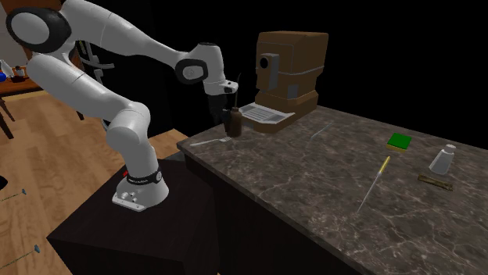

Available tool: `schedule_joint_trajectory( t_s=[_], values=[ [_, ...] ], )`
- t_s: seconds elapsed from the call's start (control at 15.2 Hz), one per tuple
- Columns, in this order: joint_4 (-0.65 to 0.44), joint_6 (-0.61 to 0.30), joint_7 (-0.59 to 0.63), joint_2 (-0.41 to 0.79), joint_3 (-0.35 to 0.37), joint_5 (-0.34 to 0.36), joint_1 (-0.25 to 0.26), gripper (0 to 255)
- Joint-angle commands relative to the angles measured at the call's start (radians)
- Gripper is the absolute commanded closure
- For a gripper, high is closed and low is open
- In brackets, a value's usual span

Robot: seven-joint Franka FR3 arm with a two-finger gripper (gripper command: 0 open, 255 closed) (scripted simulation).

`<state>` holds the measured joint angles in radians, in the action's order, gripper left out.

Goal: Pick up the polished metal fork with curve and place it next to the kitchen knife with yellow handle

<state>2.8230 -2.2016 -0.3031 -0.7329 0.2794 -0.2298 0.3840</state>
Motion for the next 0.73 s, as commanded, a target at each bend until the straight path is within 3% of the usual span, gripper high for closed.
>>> schedule_joint_trajectory(
  t_s=[0.0,0.13,0.66],
  values=[
    [0.039,-0.066,-0.029,0.028,0.026,-0.013,0.041,0],
    [0.063,-0.107,-0.046,0.045,0.043,-0.022,0.069,0],
    [0.105,-0.263,-0.046,0.159,0.07,-0.037,0.064,0]
  ],
)
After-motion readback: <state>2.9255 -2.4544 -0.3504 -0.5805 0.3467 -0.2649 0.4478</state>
